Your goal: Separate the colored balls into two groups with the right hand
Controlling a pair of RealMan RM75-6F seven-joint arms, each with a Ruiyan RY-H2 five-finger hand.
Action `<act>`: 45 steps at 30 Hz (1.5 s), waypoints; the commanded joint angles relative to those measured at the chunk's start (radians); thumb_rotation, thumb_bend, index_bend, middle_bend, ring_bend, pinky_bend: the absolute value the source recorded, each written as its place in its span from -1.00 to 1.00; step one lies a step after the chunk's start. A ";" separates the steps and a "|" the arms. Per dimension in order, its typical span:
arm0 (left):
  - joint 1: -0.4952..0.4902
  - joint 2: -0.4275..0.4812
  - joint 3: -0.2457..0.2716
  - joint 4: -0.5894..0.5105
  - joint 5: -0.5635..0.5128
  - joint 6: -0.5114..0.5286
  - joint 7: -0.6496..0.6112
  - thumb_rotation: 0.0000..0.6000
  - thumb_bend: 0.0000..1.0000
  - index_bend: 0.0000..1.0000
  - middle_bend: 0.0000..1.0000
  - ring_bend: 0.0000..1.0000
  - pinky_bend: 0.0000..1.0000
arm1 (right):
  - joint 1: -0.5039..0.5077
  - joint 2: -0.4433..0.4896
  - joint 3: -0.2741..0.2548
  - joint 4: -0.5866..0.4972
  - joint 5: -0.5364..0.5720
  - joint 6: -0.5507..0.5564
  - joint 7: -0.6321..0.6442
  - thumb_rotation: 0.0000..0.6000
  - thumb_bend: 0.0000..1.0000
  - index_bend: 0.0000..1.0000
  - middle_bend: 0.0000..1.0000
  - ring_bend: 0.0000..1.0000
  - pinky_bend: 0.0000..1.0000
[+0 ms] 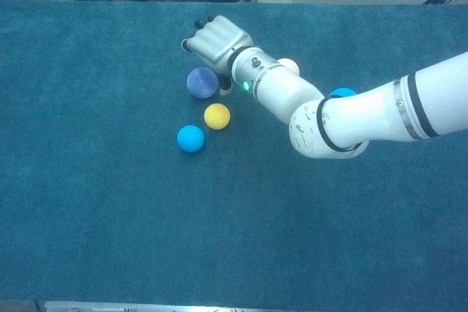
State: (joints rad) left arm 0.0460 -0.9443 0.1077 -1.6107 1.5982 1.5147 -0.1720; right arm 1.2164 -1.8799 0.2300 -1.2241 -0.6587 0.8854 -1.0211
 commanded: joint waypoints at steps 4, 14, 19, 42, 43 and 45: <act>0.001 0.004 0.000 -0.001 0.000 -0.001 -0.006 1.00 -0.11 -0.37 -0.57 -0.58 -0.61 | 0.032 -0.032 0.004 0.050 0.033 -0.022 -0.016 1.00 -0.87 -0.50 -0.50 -0.88 -0.76; 0.006 0.005 -0.002 0.002 -0.005 0.002 -0.012 1.00 -0.11 -0.37 -0.57 -0.58 -0.61 | 0.074 -0.072 0.008 0.118 0.081 -0.040 -0.041 1.00 -0.87 -0.40 -0.50 -0.88 -0.76; 0.008 0.005 -0.002 0.004 -0.004 0.003 -0.014 1.00 -0.11 -0.37 -0.57 -0.58 -0.61 | 0.087 -0.084 0.011 0.143 0.104 -0.043 -0.051 1.00 -0.87 -0.36 -0.50 -0.88 -0.76; 0.016 0.001 -0.001 0.014 0.004 0.013 -0.027 1.00 -0.11 -0.37 -0.57 -0.58 -0.61 | 0.070 -0.083 -0.001 0.147 0.112 -0.030 -0.025 1.00 -0.86 -0.11 -0.47 -0.86 -0.75; 0.016 0.000 -0.001 0.014 0.004 0.013 -0.027 1.00 -0.11 -0.37 -0.57 -0.58 -0.61 | 0.064 -0.074 -0.004 0.133 0.107 -0.028 -0.021 1.00 -0.86 -0.11 -0.47 -0.86 -0.75; 0.015 -0.001 -0.001 0.014 0.005 0.012 -0.027 1.00 -0.11 -0.37 -0.57 -0.58 -0.61 | 0.050 -0.048 -0.011 0.097 0.093 -0.017 -0.011 1.00 -0.86 -0.11 -0.47 -0.85 -0.75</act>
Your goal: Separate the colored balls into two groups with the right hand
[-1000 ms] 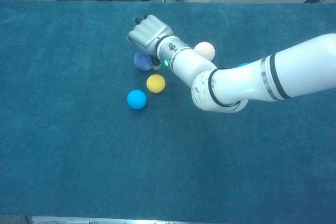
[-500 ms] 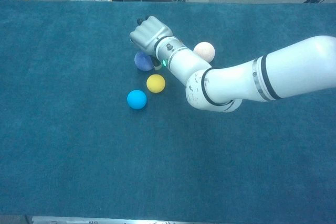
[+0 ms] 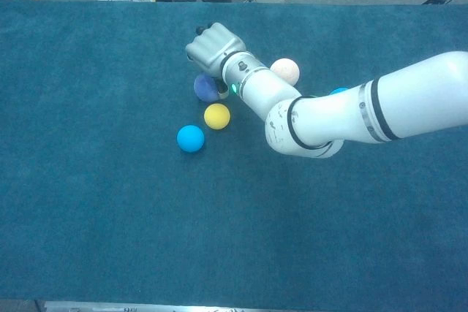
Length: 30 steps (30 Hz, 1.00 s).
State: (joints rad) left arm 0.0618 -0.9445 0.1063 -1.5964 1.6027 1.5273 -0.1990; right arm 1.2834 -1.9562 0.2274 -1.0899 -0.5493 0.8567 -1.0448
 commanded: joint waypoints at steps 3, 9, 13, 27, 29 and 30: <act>-0.004 -0.002 0.000 -0.001 0.006 -0.004 0.002 1.00 -0.11 -0.37 -0.57 -0.58 -0.61 | -0.041 0.076 -0.026 -0.100 -0.035 0.032 0.021 1.00 -0.86 -0.11 -0.47 -0.85 -0.75; -0.008 -0.004 0.000 -0.004 0.015 -0.003 0.007 1.00 -0.11 -0.37 -0.57 -0.58 -0.61 | -0.086 0.159 -0.070 -0.195 -0.057 0.058 0.029 1.00 -0.86 -0.11 -0.48 -0.85 -0.75; -0.008 -0.004 0.001 -0.007 0.017 -0.004 0.011 1.00 -0.11 -0.37 -0.57 -0.58 -0.61 | -0.128 0.225 -0.087 -0.263 -0.088 0.076 0.078 1.00 -0.86 -0.11 -0.47 -0.85 -0.75; -0.034 -0.010 -0.003 -0.021 0.028 -0.033 0.030 1.00 -0.11 -0.37 -0.57 -0.58 -0.61 | -0.273 0.456 -0.140 -0.457 -0.251 0.149 0.256 1.00 -0.86 -0.11 -0.47 -0.85 -0.75; -0.039 -0.010 -0.004 -0.024 0.030 -0.038 0.033 1.00 -0.11 -0.37 -0.57 -0.58 -0.61 | -0.293 0.481 -0.151 -0.472 -0.269 0.156 0.273 1.00 -0.86 -0.11 -0.47 -0.85 -0.75; -0.041 -0.010 -0.004 -0.025 0.031 -0.041 0.035 1.00 -0.11 -0.37 -0.57 -0.58 -0.61 | -0.301 0.491 -0.156 -0.476 -0.276 0.157 0.279 1.00 -0.86 -0.11 -0.47 -0.85 -0.75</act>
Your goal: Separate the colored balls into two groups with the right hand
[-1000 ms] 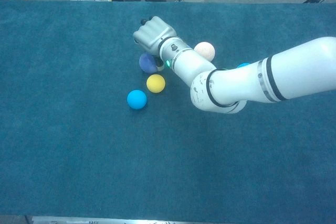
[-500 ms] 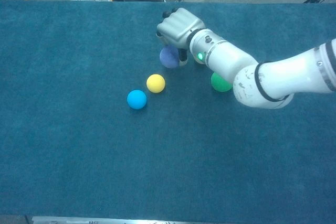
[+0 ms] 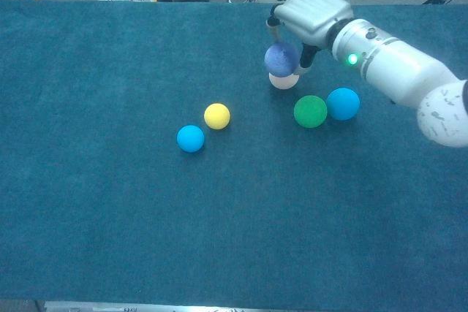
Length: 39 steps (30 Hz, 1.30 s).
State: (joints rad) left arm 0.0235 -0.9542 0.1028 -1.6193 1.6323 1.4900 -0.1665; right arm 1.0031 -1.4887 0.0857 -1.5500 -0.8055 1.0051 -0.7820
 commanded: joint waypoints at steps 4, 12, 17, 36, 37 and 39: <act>-0.015 -0.007 0.000 -0.006 0.006 -0.018 0.007 1.00 -0.11 -0.37 -0.57 -0.58 -0.61 | -0.040 0.039 -0.030 -0.024 -0.049 -0.007 0.045 1.00 -0.86 -0.11 -0.47 -0.85 -0.75; -0.015 -0.006 0.001 -0.008 0.002 -0.016 0.010 1.00 -0.11 -0.37 -0.57 -0.58 -0.61 | -0.020 -0.008 -0.029 -0.010 -0.070 -0.036 0.008 1.00 -0.86 -0.11 -0.47 -0.85 -0.75; -0.006 -0.009 0.005 0.002 -0.008 -0.012 0.002 1.00 -0.11 -0.37 -0.57 -0.58 -0.61 | -0.008 -0.030 -0.033 0.010 -0.038 -0.055 -0.029 1.00 -0.86 -0.11 -0.47 -0.85 -0.75; -0.008 -0.012 0.007 0.010 -0.009 -0.011 0.000 1.00 -0.11 -0.37 -0.58 -0.58 -0.61 | 0.019 -0.060 -0.033 0.042 0.038 -0.099 -0.069 1.00 -0.85 -0.28 -0.47 -0.85 -0.75; -0.008 -0.011 0.006 0.009 -0.009 -0.010 0.000 1.00 -0.11 -0.37 -0.58 -0.58 -0.61 | 0.020 -0.060 -0.034 0.043 0.040 -0.099 -0.069 1.00 -0.85 -0.29 -0.48 -0.85 -0.75; -0.009 -0.009 0.006 0.008 -0.010 -0.011 0.001 1.00 -0.11 -0.37 -0.58 -0.58 -0.61 | 0.022 -0.058 -0.036 0.042 0.046 -0.102 -0.071 1.00 -0.85 -0.33 -0.48 -0.85 -0.75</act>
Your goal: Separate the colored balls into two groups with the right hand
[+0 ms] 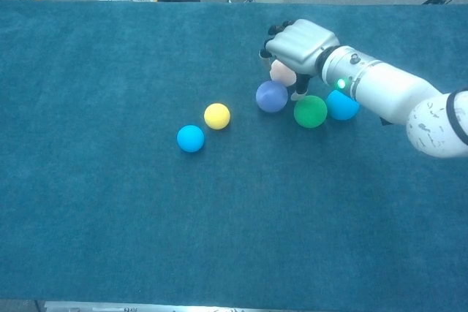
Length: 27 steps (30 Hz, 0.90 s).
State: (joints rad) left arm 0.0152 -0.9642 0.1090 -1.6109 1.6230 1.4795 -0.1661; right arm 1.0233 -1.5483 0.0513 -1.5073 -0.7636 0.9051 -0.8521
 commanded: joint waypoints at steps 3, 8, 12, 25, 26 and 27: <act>-0.002 0.003 -0.002 -0.003 -0.003 -0.002 0.002 1.00 -0.11 -0.37 -0.58 -0.58 -0.61 | 0.001 0.005 0.002 -0.004 0.002 0.000 0.009 1.00 -0.84 -0.35 -0.49 -0.85 -0.75; -0.007 0.006 -0.005 -0.006 -0.002 -0.004 0.005 1.00 -0.11 -0.37 -0.58 -0.58 -0.61 | -0.005 0.016 0.009 -0.014 -0.016 0.005 0.037 1.00 -0.84 -0.35 -0.49 -0.85 -0.75; -0.009 0.007 -0.006 -0.008 -0.004 -0.006 0.008 1.00 -0.11 -0.37 -0.58 -0.58 -0.61 | -0.014 0.033 0.020 -0.041 -0.045 0.009 0.079 1.00 -0.84 -0.35 -0.49 -0.85 -0.75; 0.000 0.010 -0.002 -0.012 -0.007 0.005 0.010 1.00 -0.11 -0.37 -0.58 -0.58 -0.61 | -0.005 0.074 -0.004 -0.170 -0.177 -0.067 0.161 1.00 -0.84 -0.35 -0.48 -0.85 -0.75; 0.001 0.010 -0.001 -0.012 -0.007 0.006 0.009 1.00 -0.11 -0.37 -0.58 -0.58 -0.61 | -0.003 0.072 -0.007 -0.173 -0.182 -0.071 0.161 1.00 -0.84 -0.35 -0.47 -0.85 -0.75; 0.003 0.010 -0.001 -0.011 -0.007 0.008 0.009 1.00 -0.11 -0.37 -0.58 -0.58 -0.61 | 0.001 0.068 -0.010 -0.176 -0.185 -0.077 0.160 1.00 -0.84 -0.35 -0.47 -0.85 -0.75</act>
State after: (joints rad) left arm 0.0174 -0.9542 0.1079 -1.6220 1.6163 1.4870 -0.1573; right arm 1.0200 -1.4775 0.0458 -1.6788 -0.9439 0.8332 -0.6925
